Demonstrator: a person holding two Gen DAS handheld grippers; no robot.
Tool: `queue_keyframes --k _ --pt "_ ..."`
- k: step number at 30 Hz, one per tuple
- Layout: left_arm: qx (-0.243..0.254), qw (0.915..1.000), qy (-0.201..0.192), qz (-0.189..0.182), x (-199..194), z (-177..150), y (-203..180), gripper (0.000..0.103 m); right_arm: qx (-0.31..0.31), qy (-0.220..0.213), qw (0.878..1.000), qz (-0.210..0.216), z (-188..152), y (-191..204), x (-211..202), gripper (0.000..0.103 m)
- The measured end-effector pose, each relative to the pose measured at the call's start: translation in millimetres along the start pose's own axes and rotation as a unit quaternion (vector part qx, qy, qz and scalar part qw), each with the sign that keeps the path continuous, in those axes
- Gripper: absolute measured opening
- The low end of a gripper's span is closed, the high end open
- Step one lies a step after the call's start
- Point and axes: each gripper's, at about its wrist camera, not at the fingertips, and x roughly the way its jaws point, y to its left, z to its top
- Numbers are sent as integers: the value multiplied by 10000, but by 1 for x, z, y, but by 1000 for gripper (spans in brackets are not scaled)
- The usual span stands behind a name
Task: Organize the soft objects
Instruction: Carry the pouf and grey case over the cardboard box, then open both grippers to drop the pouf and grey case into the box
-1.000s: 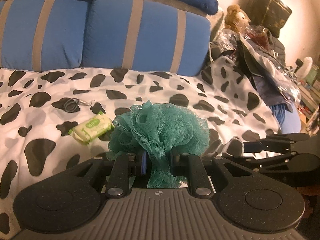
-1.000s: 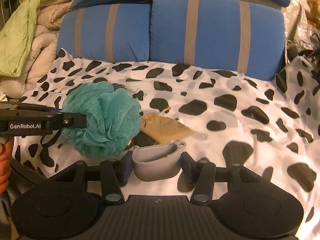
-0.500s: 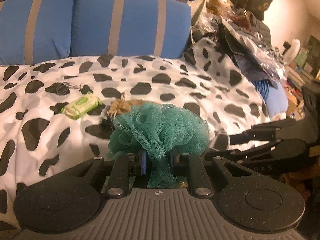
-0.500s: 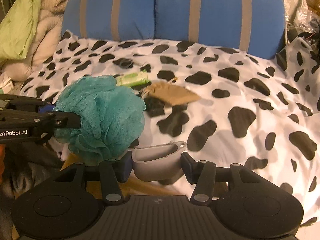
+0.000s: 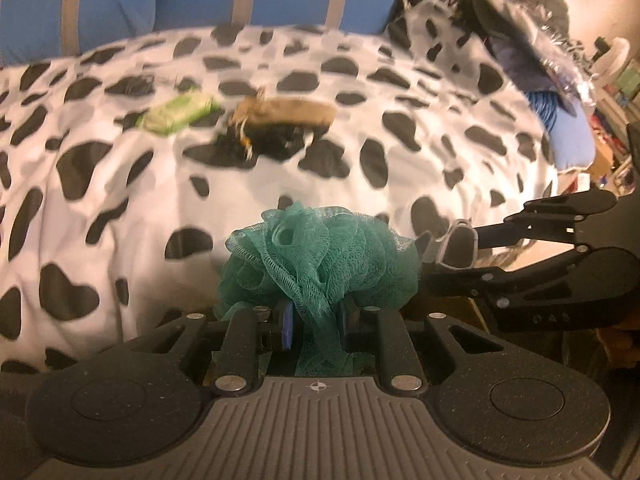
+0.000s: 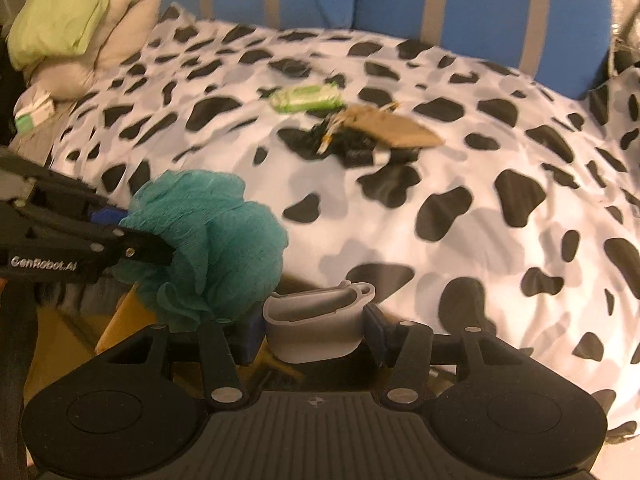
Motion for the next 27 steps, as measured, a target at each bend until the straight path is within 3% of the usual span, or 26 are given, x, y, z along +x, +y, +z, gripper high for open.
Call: queue_keyframes --k 14,17,19,21,24,27 --pt "-86 9975 691 -143 12 -5 2 22 -479 733 9959 214 -9 18 21 56" --pt "-102 9964 835 -108 18 -5 3 32 -527 796 9953 185 -9 19 23 59" --pt "-132 9955 930 -79 22 -5 4 46 -515 816 9952 156 -9 18 24 79" --pt "-181 9946 1023 -32 25 -6 6 50 -550 777 9954 51 -9 19 24 93" --pt "-224 9943 1038 34 26 -6 8 63 -582 767 9954 0 -9 19 24 99" --pt "-260 9945 1010 50 25 -5 9 69 -623 812 9947 -78 -9 20 26 103"
